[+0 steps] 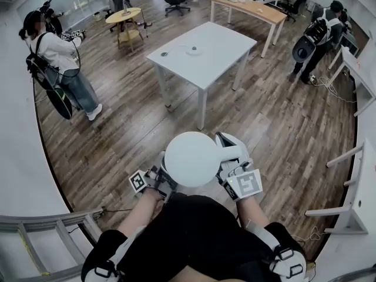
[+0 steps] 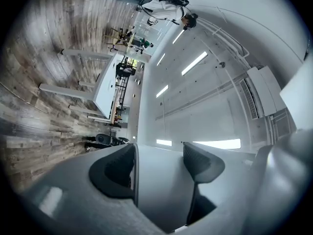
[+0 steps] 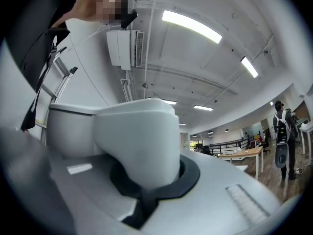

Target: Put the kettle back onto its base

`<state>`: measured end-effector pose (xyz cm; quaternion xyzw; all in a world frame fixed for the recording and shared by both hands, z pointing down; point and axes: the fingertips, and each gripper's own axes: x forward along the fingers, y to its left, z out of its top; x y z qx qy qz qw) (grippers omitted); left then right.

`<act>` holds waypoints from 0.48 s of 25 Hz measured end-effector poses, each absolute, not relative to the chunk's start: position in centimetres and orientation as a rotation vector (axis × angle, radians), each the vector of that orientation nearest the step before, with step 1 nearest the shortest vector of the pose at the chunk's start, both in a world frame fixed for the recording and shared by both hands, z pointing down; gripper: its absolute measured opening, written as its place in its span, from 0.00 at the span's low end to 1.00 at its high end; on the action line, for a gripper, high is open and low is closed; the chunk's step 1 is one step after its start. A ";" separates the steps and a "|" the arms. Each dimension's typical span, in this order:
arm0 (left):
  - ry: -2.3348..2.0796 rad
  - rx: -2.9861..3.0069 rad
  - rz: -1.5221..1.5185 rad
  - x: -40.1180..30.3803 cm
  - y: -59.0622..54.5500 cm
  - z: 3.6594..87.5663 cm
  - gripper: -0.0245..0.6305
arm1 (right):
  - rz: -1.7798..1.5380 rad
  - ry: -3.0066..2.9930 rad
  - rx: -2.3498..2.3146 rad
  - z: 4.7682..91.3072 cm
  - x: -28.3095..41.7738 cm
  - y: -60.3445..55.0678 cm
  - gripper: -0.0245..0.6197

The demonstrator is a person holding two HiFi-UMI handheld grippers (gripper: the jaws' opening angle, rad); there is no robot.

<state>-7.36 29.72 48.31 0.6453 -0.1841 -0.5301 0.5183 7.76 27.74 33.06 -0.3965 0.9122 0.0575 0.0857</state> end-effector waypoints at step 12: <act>-0.440 1.525 -1.202 -1.3 23.2 50.1 0.53 | 0.124 2.703 -1.239 35.9 14.4 21.2 0.05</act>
